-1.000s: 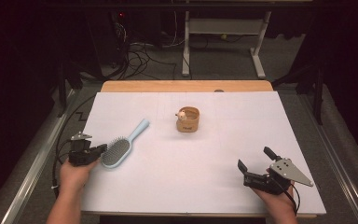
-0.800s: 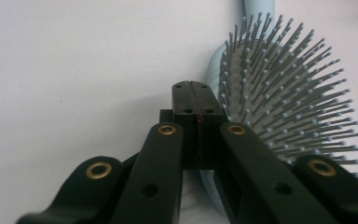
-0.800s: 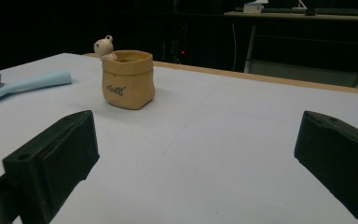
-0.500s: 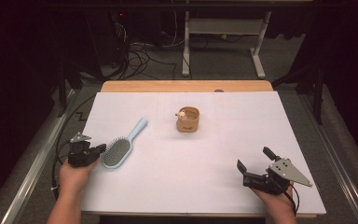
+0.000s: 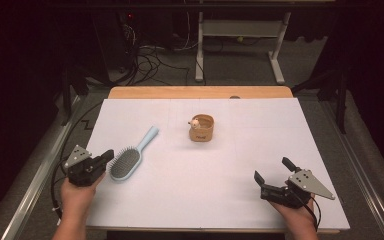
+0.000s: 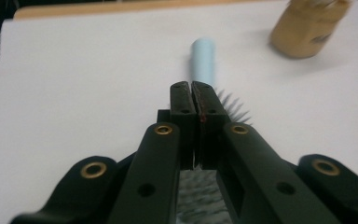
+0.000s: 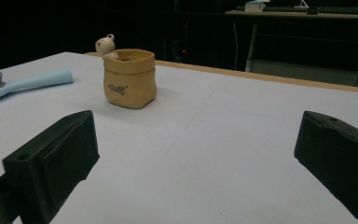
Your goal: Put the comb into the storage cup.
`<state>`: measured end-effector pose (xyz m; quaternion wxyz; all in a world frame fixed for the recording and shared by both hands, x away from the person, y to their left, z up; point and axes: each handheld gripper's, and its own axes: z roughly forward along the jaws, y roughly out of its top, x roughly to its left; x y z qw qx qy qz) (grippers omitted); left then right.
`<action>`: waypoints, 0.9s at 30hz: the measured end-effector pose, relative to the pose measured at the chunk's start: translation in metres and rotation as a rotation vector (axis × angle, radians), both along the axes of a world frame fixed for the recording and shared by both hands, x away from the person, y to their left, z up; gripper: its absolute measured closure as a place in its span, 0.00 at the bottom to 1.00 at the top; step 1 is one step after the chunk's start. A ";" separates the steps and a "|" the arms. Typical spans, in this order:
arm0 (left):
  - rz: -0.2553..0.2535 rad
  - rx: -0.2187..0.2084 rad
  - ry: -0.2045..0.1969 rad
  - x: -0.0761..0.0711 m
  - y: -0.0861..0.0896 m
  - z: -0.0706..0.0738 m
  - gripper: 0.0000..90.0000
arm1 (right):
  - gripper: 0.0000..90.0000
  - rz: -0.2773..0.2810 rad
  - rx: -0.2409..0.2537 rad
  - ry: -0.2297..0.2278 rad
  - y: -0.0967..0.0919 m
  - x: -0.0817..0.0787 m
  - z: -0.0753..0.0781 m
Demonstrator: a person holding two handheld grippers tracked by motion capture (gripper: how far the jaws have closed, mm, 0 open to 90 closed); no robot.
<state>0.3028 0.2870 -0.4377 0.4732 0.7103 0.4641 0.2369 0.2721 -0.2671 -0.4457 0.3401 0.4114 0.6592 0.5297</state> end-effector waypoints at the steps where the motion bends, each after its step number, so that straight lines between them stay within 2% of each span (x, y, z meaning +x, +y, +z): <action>1: -0.024 0.003 -0.029 -0.007 -0.006 0.000 0.96 | 0.00 0.000 0.001 -0.003 -0.001 0.000 0.000; 5: -0.057 0.013 -0.049 -0.015 -0.015 -0.003 0.95 | 0.00 -0.002 0.005 -0.005 -0.002 -0.001 0.001; 6: -0.084 0.027 -0.052 -0.018 -0.022 -0.005 0.93 | 0.00 -0.003 0.007 -0.005 -0.003 -0.001 0.001; 9: -0.115 0.038 -0.067 -0.017 -0.029 -0.004 0.92 | 0.00 -0.003 0.006 -0.007 -0.003 -0.002 0.002; 15: -0.161 0.044 -0.082 -0.017 -0.031 -0.005 0.84 | 0.00 -0.004 0.000 -0.010 -0.002 -0.002 0.002; 16: -0.168 0.035 -0.078 -0.017 -0.030 -0.005 0.75 | 0.00 -0.004 -0.002 -0.010 -0.001 -0.002 0.002; 18: -0.181 0.013 -0.070 -0.015 -0.029 -0.006 0.68 | 0.00 -0.002 -0.003 -0.011 -0.001 -0.002 0.002; 20: -0.188 0.013 -0.071 -0.015 -0.029 -0.007 0.64 | 0.00 0.000 -0.005 -0.013 -0.001 -0.002 0.002; 22: -0.194 0.015 -0.077 -0.014 -0.029 -0.008 0.55 | 0.00 -0.001 -0.002 -0.012 -0.001 -0.002 0.002; 23: -0.197 0.014 -0.080 -0.014 -0.029 -0.008 0.55 | 0.00 -0.001 -0.002 -0.012 -0.001 -0.002 0.002; 24: -0.196 0.016 -0.082 -0.014 -0.029 -0.008 0.47 | 0.00 -0.002 -0.002 -0.012 -0.001 -0.002 0.002; 27: -0.186 0.007 -0.087 -0.013 -0.028 -0.008 0.41 | 0.00 -0.002 -0.003 -0.014 -0.002 -0.002 0.003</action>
